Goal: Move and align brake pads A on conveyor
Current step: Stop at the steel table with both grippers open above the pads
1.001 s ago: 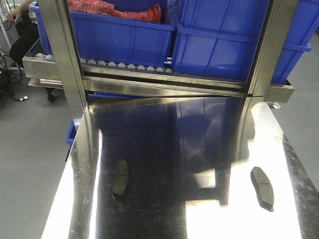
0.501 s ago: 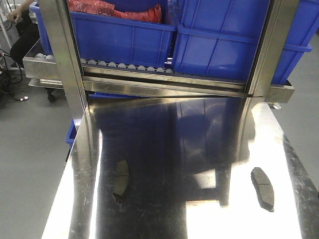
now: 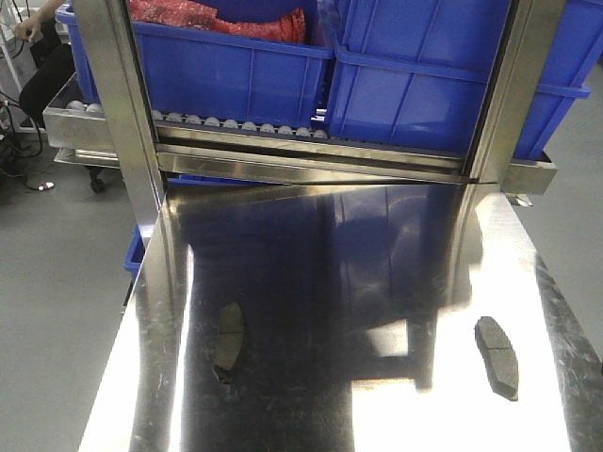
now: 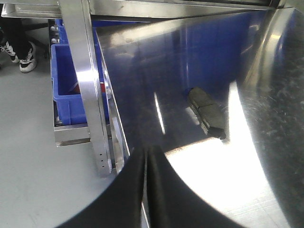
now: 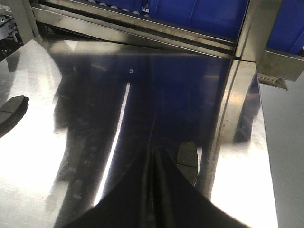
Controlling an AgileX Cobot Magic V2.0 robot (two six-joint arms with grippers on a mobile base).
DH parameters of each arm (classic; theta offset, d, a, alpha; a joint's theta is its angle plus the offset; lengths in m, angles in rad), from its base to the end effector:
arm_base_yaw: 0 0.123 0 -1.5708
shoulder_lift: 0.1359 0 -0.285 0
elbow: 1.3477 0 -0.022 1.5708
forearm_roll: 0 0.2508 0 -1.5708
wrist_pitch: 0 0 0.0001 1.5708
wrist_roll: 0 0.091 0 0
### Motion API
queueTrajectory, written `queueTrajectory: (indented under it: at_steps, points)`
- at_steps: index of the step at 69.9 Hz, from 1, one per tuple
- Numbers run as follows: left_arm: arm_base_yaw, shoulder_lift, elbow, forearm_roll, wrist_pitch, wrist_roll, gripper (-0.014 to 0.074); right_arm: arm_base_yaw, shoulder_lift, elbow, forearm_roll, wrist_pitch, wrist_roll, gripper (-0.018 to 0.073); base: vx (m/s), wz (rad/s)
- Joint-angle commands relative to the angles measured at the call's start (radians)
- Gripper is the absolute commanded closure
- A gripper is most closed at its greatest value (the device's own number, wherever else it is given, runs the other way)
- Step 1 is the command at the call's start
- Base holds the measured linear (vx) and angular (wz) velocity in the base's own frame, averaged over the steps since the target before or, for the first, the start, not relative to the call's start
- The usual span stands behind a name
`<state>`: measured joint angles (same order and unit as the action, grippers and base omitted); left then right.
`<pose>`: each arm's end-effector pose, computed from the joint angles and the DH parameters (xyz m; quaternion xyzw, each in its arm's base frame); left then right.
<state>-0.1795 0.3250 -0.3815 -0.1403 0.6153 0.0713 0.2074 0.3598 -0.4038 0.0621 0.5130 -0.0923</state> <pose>0.0683 -0.0199 0.2665 0.0789 0.8474 -0.0925 0.5168 0.0772 0.0191 0.2793 -0.1099 0.8208 0.0599 0.5573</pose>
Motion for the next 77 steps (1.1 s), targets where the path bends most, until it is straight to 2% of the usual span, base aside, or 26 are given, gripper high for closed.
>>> queueTrajectory:
  at_steps: [1,34,43,46,53,61,68,72,77]
  points:
    - [-0.009,0.01,-0.028,-0.009,-0.067,-0.004,0.0603,-0.001,0.008,-0.026,-0.004,-0.069,-0.006,0.0563,0.0,0.0]
    - [-0.009,0.01,-0.028,-0.009,-0.062,-0.004,0.0602,-0.001,0.008,-0.026,-0.004,-0.069,-0.006,0.0563,0.0,0.0]
    - [-0.009,0.01,-0.028,-0.009,-0.059,-0.004,0.0563,-0.001,0.008,-0.026,-0.004,-0.069,-0.006,0.0563,0.0,0.0]
    - [-0.009,0.01,-0.028,-0.009,-0.052,-0.004,0.053,-0.001,0.008,-0.026,-0.004,-0.069,-0.006,0.0563,0.0,0.0]
    - [-0.009,0.01,-0.028,-0.009,-0.051,-0.004,0.0388,-0.001,0.008,-0.026,-0.004,-0.07,-0.006,0.0563,0.0,0.0]
    - [-0.009,0.01,-0.028,-0.009,-0.052,-0.004,0.013,-0.001,0.008,-0.026,-0.004,-0.07,-0.006,0.0563,0.0,0.0]
    - [-0.009,0.01,-0.028,-0.009,-0.058,-0.004,-0.0062,-0.001,0.008,-0.026,-0.004,-0.07,-0.006,0.0563,0.0,0.0]
    - [-0.009,0.01,-0.028,-0.009,-0.057,-0.004,-0.0134,-0.001,0.008,-0.026,-0.004,-0.07,-0.006,0.0563,0.0,0.0]
    - [-0.009,0.01,-0.028,-0.009,-0.058,-0.004,-0.0134,-0.001,0.008,-0.026,-0.004,-0.07,-0.006,0.0563,0.0,0.0]
